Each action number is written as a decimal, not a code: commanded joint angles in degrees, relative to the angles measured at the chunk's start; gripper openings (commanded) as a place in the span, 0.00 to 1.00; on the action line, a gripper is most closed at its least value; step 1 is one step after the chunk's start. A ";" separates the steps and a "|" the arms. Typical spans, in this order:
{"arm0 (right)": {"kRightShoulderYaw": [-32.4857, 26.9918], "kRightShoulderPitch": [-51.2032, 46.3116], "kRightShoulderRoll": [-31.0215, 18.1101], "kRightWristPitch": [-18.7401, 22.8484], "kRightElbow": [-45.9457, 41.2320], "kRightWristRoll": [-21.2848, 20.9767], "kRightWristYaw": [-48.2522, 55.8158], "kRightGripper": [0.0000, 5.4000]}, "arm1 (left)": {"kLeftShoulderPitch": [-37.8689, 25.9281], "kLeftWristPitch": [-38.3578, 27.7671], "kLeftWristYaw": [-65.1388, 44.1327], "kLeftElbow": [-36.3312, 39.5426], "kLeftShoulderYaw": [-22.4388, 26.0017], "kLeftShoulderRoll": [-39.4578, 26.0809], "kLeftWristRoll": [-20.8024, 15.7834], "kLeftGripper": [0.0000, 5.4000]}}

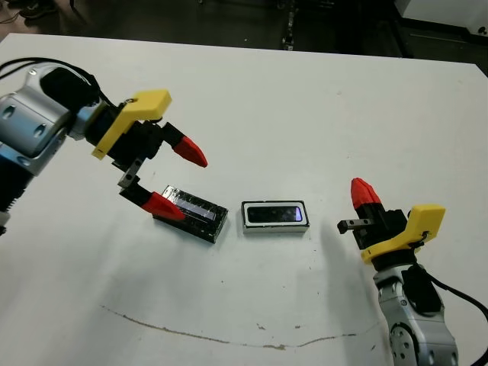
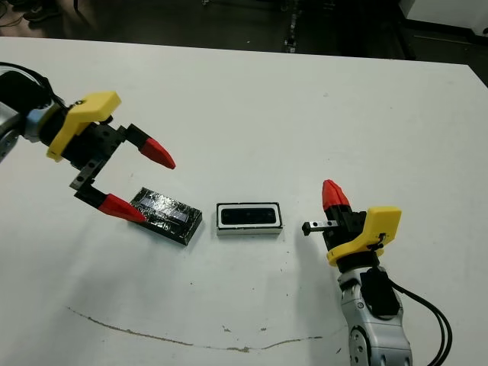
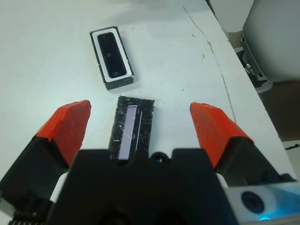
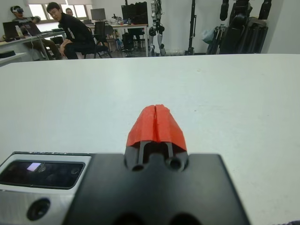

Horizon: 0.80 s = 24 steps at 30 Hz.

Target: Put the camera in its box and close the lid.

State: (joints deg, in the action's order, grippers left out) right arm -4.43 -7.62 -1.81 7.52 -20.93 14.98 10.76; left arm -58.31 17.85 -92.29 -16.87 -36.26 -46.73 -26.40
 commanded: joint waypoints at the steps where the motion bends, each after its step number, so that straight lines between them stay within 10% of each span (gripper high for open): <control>1: -0.41 -0.81 -0.95 0.27 -0.31 -0.57 -0.60 0.00 | -1.06 -2.12 -0.21 -0.70 -1.11 0.83 2.56 1.00; 9: -0.36 -0.72 -0.89 0.52 -0.46 -0.16 -0.50 0.00 | -0.63 -10.63 -0.21 -1.95 -0.17 3.83 10.84 1.00; 24: -0.13 -0.90 -0.92 2.64 -1.77 0.27 -1.34 0.00 | -1.73 -9.40 -0.21 -3.40 -6.64 4.31 10.67 1.00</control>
State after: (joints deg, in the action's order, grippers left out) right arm -4.28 -7.71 -2.01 9.08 -22.29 15.03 9.78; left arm -58.97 8.17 -92.32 -19.80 -41.81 -42.51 -15.51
